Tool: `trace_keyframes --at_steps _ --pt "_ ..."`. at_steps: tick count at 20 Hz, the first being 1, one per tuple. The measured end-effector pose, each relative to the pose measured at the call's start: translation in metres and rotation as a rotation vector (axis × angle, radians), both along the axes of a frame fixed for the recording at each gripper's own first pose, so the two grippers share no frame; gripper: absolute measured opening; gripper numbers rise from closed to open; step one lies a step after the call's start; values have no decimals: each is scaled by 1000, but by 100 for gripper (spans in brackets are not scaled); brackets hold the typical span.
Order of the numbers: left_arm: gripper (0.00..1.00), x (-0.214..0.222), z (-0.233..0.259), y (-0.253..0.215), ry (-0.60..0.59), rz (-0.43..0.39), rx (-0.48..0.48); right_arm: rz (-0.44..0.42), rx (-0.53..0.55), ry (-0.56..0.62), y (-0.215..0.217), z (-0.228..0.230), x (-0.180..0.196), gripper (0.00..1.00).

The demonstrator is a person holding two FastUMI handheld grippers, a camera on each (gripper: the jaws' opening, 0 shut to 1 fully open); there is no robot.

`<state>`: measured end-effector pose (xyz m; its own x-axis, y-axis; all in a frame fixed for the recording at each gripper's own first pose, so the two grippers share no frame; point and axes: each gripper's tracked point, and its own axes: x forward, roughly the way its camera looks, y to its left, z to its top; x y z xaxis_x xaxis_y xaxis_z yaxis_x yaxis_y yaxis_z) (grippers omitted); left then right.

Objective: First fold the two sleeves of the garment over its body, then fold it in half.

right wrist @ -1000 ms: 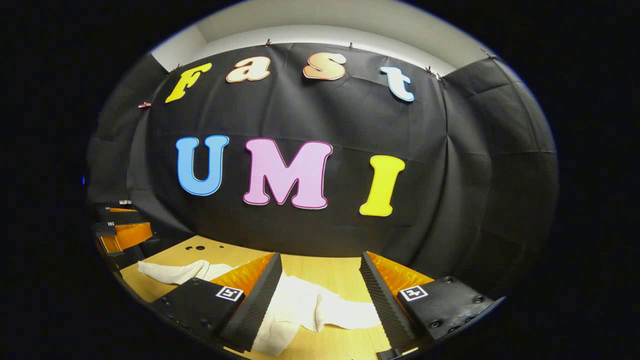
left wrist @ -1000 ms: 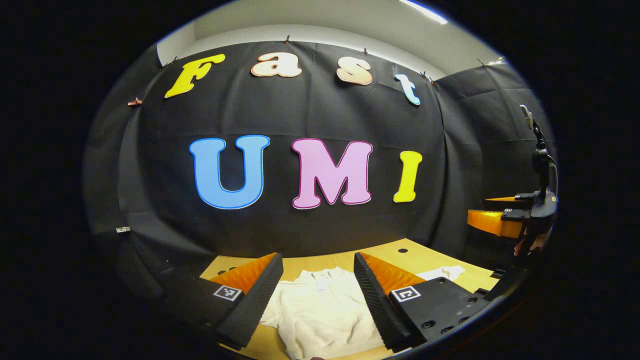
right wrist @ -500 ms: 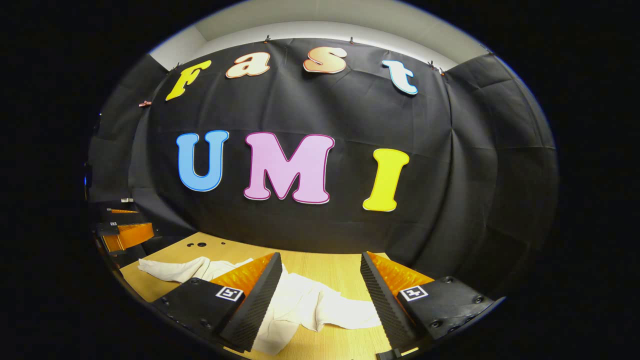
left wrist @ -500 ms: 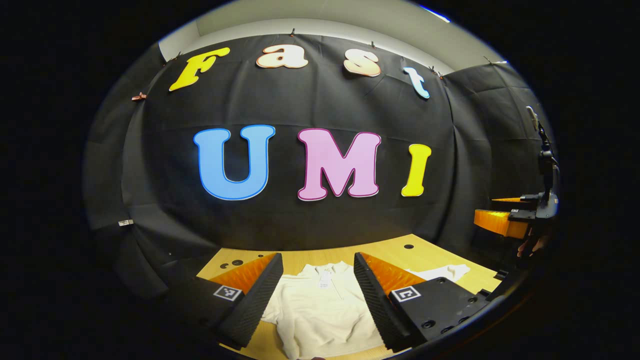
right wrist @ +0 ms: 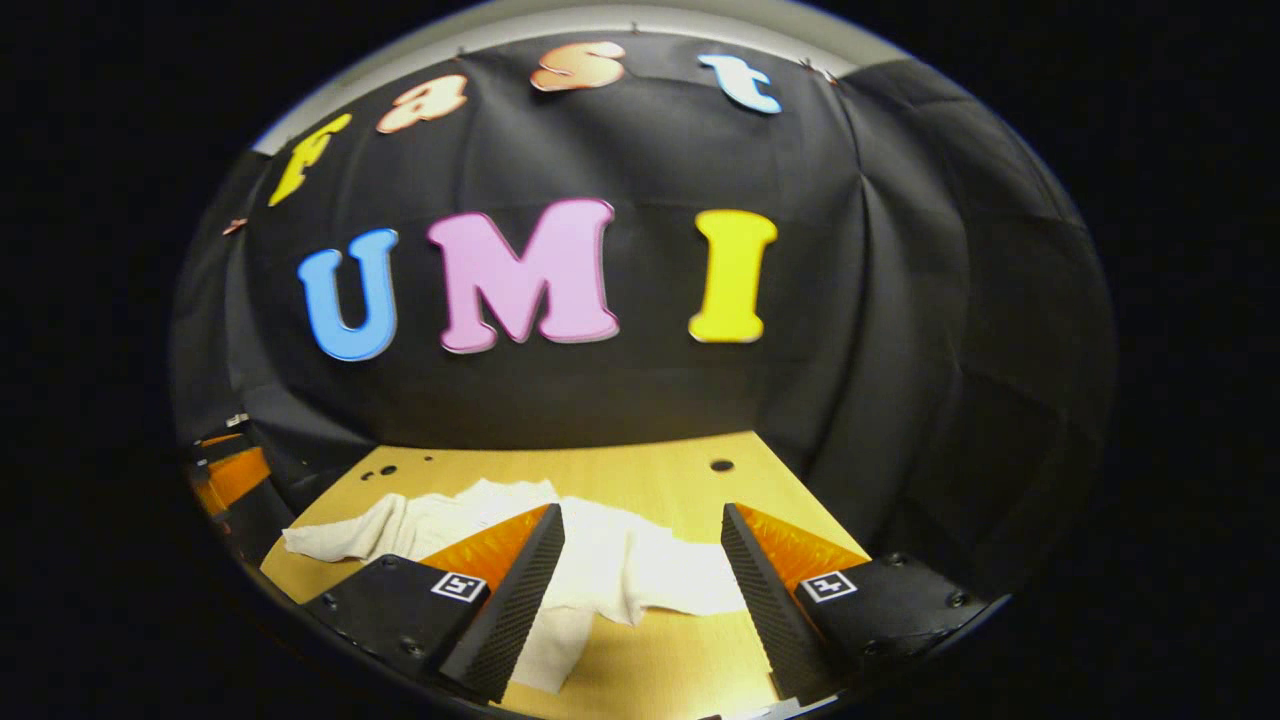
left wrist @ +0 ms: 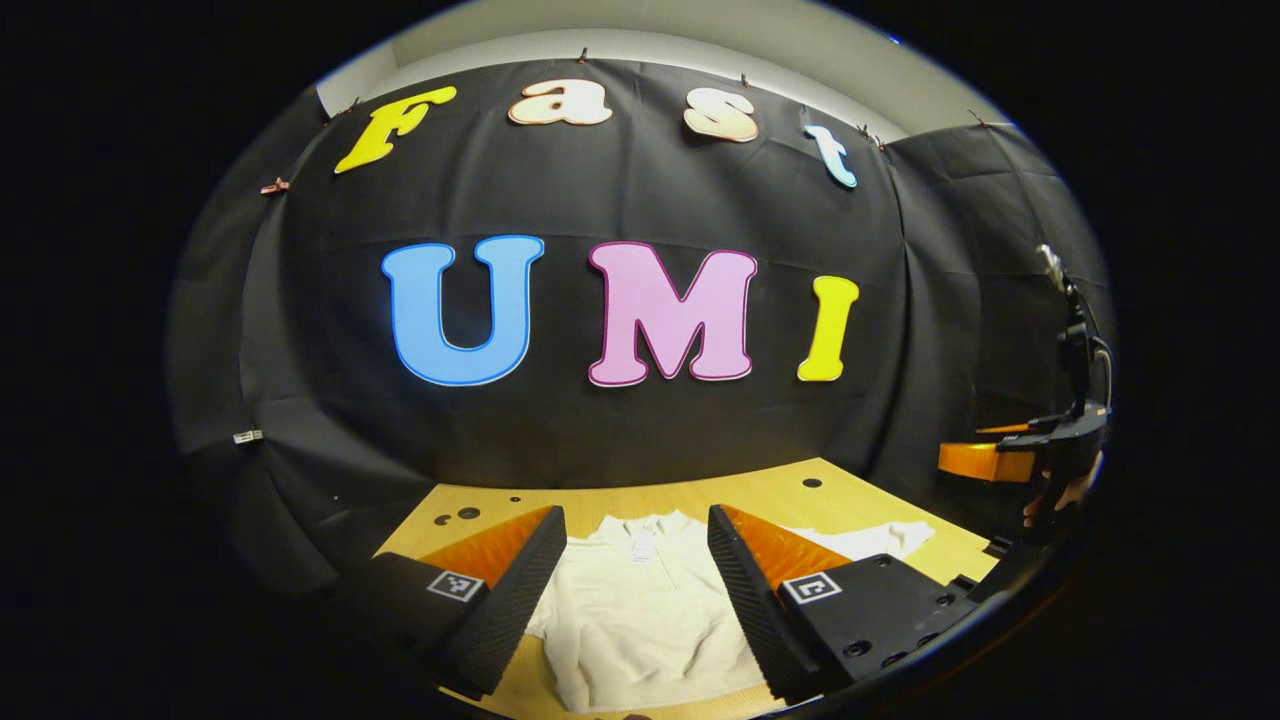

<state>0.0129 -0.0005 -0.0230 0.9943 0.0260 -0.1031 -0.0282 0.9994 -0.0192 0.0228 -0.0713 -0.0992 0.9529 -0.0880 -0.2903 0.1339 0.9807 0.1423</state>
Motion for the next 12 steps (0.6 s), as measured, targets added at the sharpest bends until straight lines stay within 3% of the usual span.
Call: trace_keyframes --at_steps 5,12 --pt "93 4 -16 -13 43 -3 8 -122 -43 142 -87 -76 20 97" --pt "93 23 -32 -34 128 52 -32 -152 -44 321 -153 -191 78 98"
